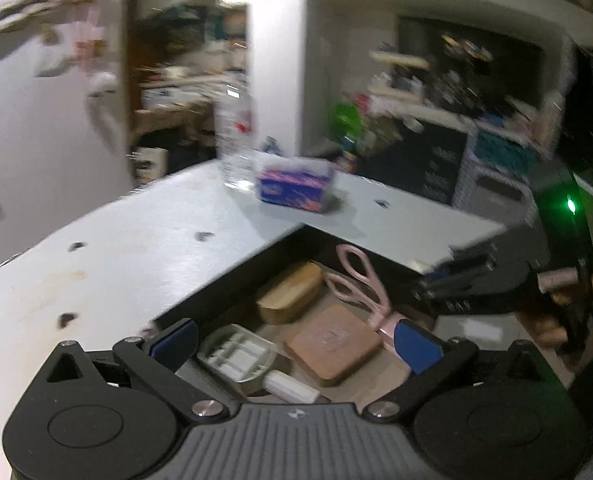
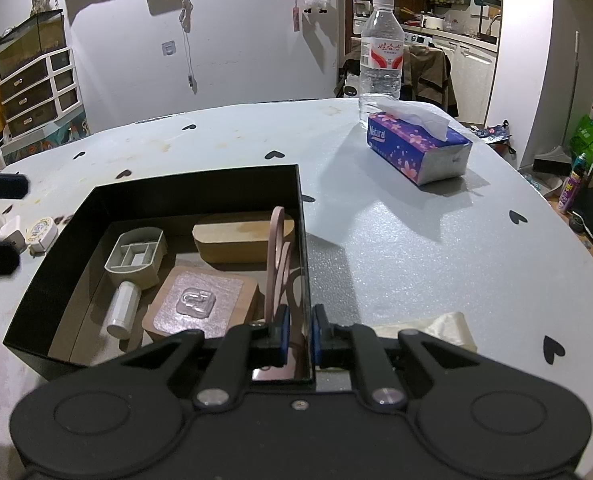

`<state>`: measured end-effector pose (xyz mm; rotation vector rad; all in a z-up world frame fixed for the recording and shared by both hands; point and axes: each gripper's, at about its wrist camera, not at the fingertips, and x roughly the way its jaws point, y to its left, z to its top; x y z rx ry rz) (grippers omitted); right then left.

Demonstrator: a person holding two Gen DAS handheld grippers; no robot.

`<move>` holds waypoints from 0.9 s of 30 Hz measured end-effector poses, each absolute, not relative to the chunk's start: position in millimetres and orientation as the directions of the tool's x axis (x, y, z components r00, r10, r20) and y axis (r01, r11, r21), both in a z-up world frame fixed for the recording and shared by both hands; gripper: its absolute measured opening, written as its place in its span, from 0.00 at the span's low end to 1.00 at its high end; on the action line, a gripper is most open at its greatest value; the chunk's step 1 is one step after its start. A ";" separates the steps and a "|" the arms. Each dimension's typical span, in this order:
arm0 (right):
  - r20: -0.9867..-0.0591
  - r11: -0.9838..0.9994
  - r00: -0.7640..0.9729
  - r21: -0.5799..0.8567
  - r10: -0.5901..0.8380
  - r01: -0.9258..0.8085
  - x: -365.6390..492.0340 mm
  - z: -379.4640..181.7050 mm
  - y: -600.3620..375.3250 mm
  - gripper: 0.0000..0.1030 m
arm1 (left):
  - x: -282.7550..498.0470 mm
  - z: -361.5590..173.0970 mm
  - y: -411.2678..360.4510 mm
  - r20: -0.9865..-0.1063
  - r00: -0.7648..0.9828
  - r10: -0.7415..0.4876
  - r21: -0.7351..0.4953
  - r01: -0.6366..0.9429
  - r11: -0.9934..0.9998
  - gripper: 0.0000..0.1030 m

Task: Organize rigid objects
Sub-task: 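Move the left tool to the white charger block and grasp it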

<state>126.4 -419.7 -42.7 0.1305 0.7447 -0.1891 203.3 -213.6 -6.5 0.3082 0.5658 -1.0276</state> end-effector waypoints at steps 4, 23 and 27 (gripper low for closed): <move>-0.682 0.975 0.721 0.050 -0.125 0.217 126.4 -42.8 -419.9 0.12 | 203.3 -5.2 -193.9 -0.546 0.513 -0.662 -0.032 0.777 0.629 1.00; -0.683 0.975 0.720 0.048 -0.126 0.216 125.6 -42.7 -420.6 0.13 | 227.8 -33.9 -78.5 -0.519 0.831 -0.200 -0.094 0.177 0.980 1.00; -0.683 0.975 0.720 0.047 -0.127 0.216 125.1 -42.5 -421.0 0.13 | 239.2 -40.0 -67.4 -0.521 0.843 -0.132 -0.096 0.097 0.991 1.00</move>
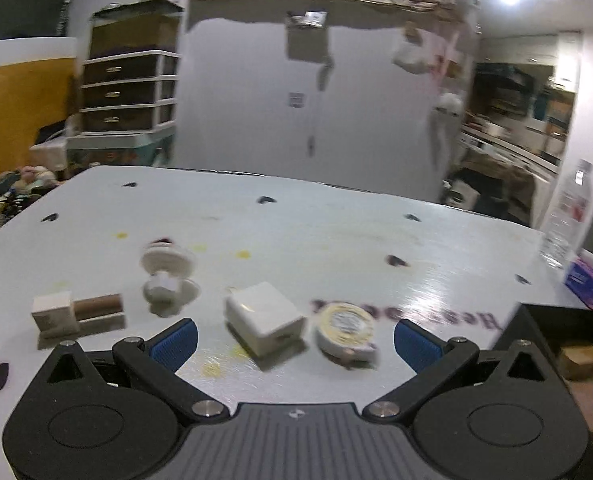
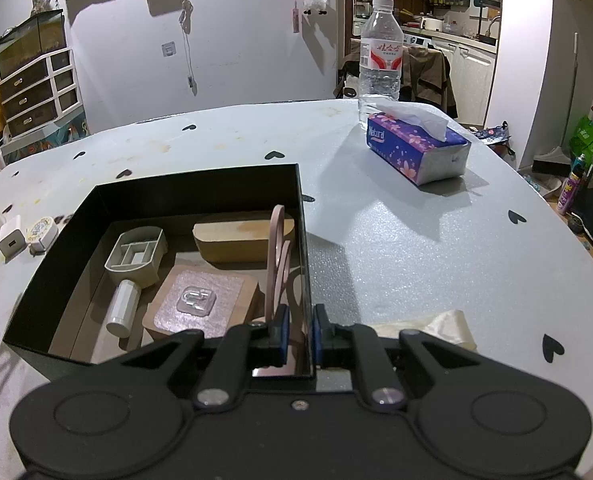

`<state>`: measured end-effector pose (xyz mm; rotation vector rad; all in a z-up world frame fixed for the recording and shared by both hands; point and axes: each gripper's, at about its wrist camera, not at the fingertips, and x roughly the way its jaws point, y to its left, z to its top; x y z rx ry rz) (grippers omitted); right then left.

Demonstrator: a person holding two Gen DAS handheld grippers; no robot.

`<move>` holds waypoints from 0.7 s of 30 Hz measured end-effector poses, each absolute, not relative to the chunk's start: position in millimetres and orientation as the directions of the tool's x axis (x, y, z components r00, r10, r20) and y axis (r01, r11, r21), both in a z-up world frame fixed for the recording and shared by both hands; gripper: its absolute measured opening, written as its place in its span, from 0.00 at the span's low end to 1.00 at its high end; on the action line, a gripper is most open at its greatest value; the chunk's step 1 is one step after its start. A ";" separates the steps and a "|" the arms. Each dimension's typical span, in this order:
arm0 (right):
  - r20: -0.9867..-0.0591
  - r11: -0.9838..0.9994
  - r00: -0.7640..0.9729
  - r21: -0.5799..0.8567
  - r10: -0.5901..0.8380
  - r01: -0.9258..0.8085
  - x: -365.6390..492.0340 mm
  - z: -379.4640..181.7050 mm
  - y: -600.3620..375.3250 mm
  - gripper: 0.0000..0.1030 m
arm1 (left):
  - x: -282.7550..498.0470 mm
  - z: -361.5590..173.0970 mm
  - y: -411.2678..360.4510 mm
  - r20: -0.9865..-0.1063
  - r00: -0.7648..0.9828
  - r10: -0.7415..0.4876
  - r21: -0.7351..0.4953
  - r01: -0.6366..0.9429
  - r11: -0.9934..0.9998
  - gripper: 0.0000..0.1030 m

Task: Organize rigid objects
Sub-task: 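Move the left tool to the white charger block and grasp it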

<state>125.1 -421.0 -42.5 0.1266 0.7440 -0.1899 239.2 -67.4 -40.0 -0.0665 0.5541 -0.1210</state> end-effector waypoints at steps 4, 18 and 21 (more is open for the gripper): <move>-0.683 0.975 0.720 0.047 -0.127 0.216 123.9 -42.2 -421.3 0.13 | 254.0 -47.3 -59.6 -0.487 0.855 -0.177 -0.040 0.181 0.983 1.00; -0.683 0.974 0.719 0.050 -0.129 0.222 123.3 -42.8 -419.9 0.13 | 334.6 -77.6 -41.8 -0.603 0.731 -0.321 -0.111 0.321 0.940 1.00; -0.683 0.974 0.720 0.051 -0.127 0.220 123.7 -42.8 -419.5 0.13 | 325.3 -81.0 -44.7 -0.610 0.707 -0.357 -0.141 0.347 0.927 0.99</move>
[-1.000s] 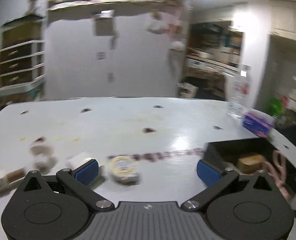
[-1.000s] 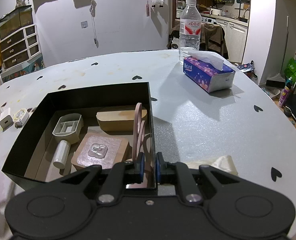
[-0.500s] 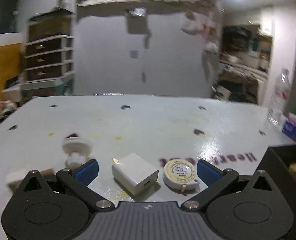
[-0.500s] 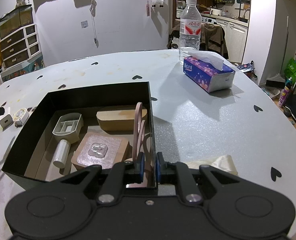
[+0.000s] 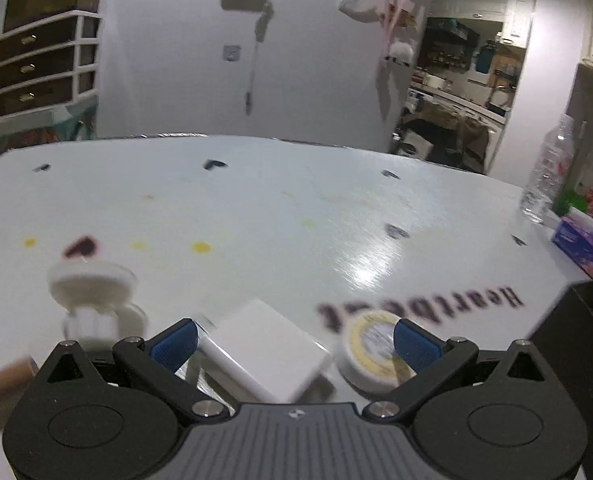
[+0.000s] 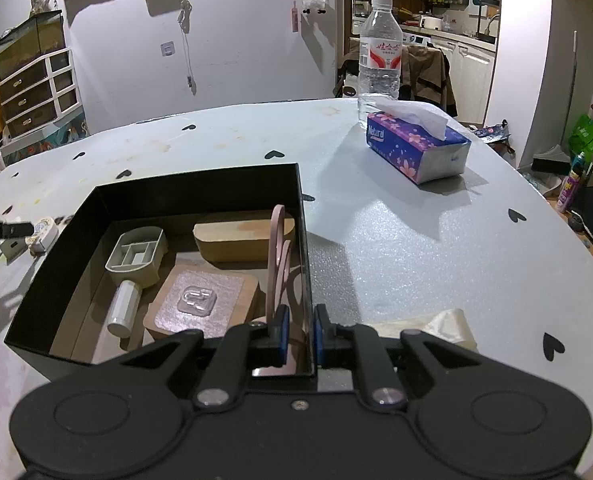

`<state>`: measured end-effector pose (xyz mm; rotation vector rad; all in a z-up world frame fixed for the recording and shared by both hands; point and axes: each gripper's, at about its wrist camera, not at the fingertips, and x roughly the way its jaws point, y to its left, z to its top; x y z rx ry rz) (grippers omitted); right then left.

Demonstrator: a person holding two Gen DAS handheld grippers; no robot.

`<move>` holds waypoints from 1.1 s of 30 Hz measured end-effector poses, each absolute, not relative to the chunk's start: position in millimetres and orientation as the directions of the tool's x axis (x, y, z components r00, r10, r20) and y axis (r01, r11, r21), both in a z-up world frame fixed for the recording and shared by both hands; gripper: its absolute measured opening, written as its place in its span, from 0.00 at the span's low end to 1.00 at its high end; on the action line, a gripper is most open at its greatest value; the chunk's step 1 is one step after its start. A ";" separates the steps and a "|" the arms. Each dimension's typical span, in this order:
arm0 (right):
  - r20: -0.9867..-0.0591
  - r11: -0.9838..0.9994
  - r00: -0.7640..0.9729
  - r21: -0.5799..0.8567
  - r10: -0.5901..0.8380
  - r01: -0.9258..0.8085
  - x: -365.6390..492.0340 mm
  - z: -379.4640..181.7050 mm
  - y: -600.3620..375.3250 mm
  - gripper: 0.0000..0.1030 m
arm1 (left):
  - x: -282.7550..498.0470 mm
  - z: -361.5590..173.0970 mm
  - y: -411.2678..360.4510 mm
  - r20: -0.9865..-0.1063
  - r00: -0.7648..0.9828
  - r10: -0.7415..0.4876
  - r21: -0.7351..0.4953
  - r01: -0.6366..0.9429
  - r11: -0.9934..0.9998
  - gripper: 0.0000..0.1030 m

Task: Organize rigid objects
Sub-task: 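Move the left tool to the white charger block and grasp it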

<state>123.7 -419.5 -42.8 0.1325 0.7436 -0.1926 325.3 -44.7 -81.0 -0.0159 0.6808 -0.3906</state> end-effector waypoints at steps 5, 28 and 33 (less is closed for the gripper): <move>-0.682 0.974 0.721 0.052 -0.126 0.219 124.8 -43.3 -419.1 0.13 | 294.8 -80.9 -55.8 -0.633 0.686 -0.359 -0.123 0.368 0.921 0.99; -0.683 0.974 0.720 0.051 -0.126 0.219 123.9 -43.6 -420.4 0.14 | 298.9 -75.2 -60.8 -0.634 0.750 -0.190 -0.125 0.143 0.982 0.69; -0.683 0.974 0.720 0.050 -0.126 0.219 123.9 -43.6 -420.4 0.14 | 296.5 -75.0 -56.2 -0.636 0.746 -0.200 -0.134 0.148 0.980 0.65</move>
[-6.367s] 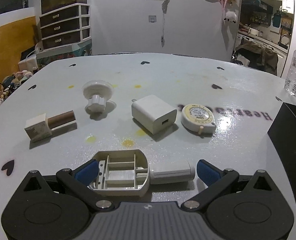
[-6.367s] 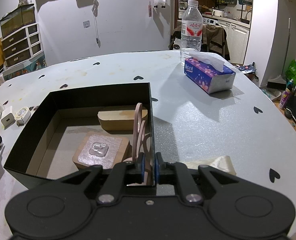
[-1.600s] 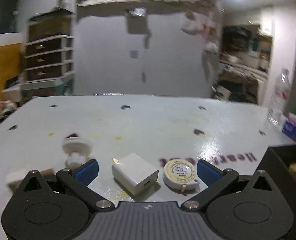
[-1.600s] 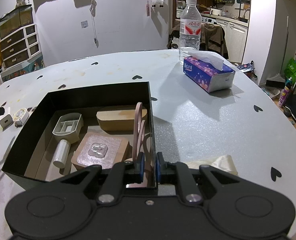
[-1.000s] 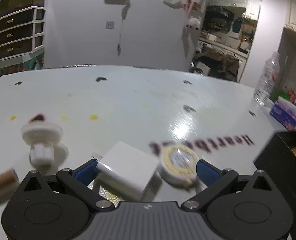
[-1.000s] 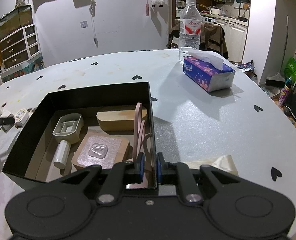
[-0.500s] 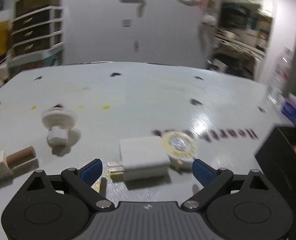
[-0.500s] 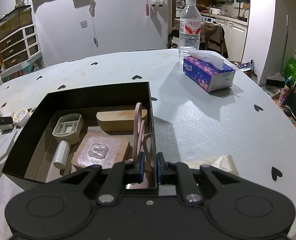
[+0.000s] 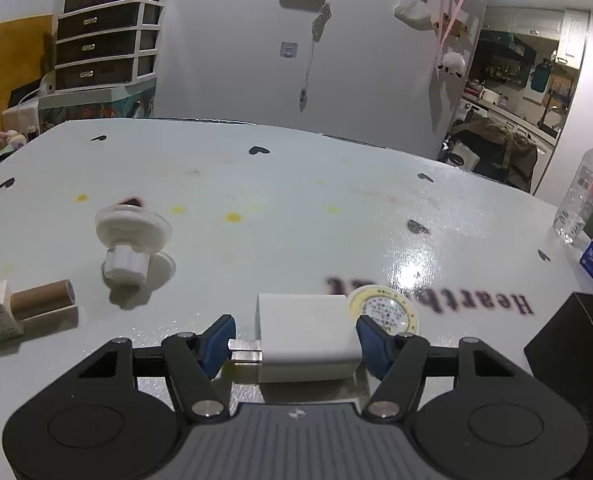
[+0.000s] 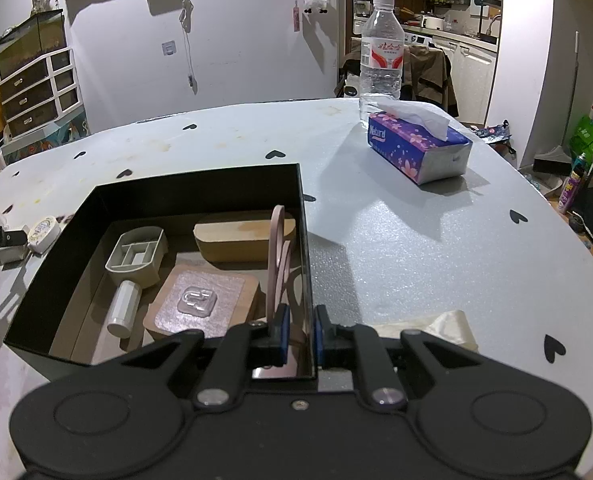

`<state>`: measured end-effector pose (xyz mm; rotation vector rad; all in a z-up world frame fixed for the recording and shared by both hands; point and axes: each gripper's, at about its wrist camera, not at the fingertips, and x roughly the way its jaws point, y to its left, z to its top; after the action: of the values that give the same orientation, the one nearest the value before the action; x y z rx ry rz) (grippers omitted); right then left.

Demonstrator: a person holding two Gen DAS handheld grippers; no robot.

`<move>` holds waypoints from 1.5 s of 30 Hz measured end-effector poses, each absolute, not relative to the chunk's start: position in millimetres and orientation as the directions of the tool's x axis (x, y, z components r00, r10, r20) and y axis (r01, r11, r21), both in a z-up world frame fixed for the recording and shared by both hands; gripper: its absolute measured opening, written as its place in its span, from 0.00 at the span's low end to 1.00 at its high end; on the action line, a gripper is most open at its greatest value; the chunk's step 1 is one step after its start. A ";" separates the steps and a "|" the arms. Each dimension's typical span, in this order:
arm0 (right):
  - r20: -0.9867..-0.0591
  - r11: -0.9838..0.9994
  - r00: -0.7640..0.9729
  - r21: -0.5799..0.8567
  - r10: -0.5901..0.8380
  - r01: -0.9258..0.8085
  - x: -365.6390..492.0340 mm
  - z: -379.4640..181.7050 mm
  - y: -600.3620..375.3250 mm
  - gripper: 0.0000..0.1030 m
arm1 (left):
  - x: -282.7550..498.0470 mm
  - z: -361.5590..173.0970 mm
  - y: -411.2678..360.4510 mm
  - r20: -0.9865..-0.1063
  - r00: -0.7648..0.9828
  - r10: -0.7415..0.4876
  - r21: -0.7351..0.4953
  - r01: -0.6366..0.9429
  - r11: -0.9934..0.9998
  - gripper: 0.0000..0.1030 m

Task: Organize rigid objects
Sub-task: 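Move the left tool to the white charger block and grasp it, then carry the white charger into the black box and release it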

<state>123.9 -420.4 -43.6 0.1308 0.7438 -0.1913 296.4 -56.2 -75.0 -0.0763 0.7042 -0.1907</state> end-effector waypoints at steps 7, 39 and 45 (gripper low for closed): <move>-0.683 0.975 0.720 0.050 -0.126 0.218 123.7 -43.6 -420.9 0.14 | 287.7 -70.7 -50.5 -0.630 0.760 -0.161 -0.125 0.106 0.986 0.64; -0.680 0.975 0.723 0.052 -0.122 0.214 123.5 -42.1 -419.5 0.14 | 254.6 -75.6 -96.1 -0.720 0.673 -0.167 -0.083 0.155 0.984 0.79; -0.679 0.975 0.724 0.054 -0.122 0.215 123.3 -42.1 -419.6 0.14 | 260.2 -73.2 -103.1 -0.717 0.689 -0.104 -0.063 0.084 0.994 0.62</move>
<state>123.3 -419.6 -42.1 0.1321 0.7393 -0.1861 260.2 -103.1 -73.2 -0.0262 0.8033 -0.1047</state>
